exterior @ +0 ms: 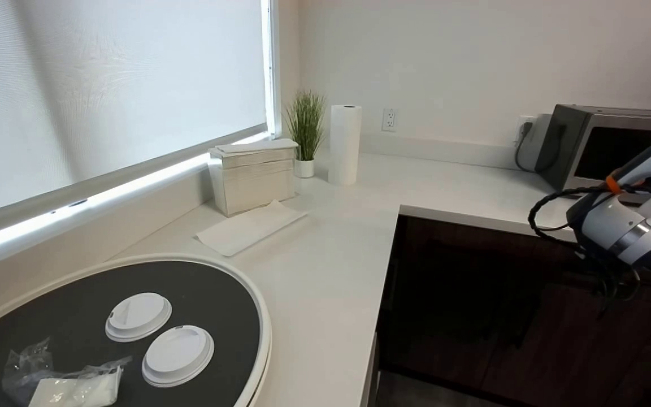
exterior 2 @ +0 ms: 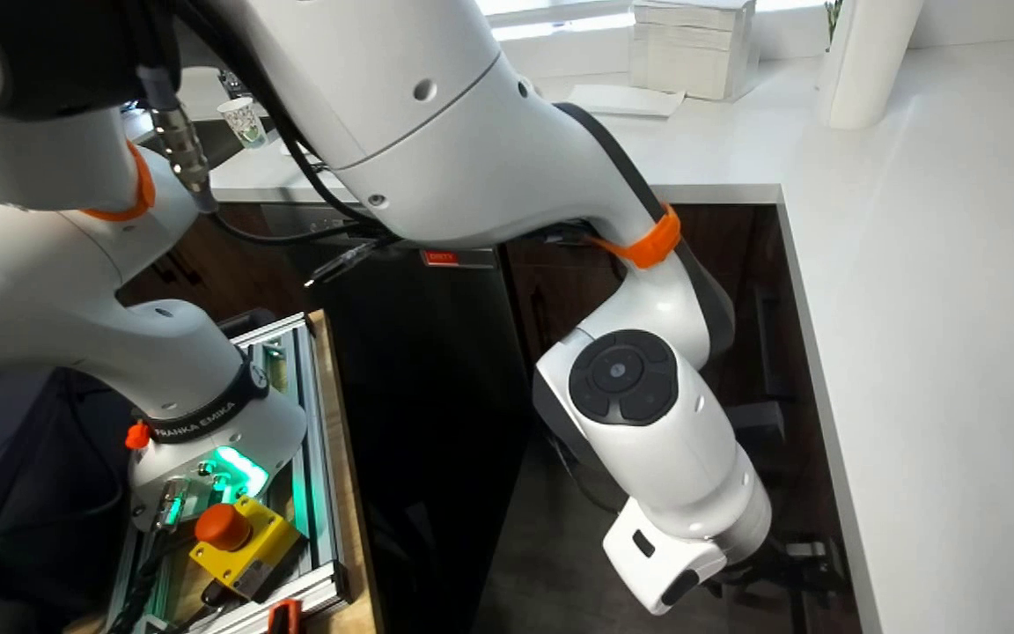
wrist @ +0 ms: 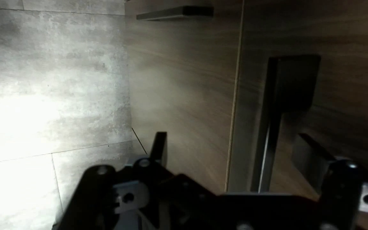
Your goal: Open the right drawer
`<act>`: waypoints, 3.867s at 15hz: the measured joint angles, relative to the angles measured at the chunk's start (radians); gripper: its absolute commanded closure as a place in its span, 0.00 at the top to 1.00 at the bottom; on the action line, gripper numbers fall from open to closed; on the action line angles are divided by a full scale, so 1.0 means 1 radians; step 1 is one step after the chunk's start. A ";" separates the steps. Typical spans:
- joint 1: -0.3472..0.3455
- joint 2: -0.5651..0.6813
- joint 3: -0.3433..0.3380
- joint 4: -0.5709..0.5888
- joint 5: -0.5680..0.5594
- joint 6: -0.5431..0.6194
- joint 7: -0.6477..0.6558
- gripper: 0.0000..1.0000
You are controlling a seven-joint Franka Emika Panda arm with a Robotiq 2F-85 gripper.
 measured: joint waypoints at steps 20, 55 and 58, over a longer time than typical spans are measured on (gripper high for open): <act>0.265 -0.024 -0.293 -0.076 0.041 -0.155 0.047 1.00; -0.306 -0.581 0.353 -0.658 0.256 0.205 -0.649 1.00; -0.223 -0.580 0.305 -0.653 0.341 0.240 -0.861 1.00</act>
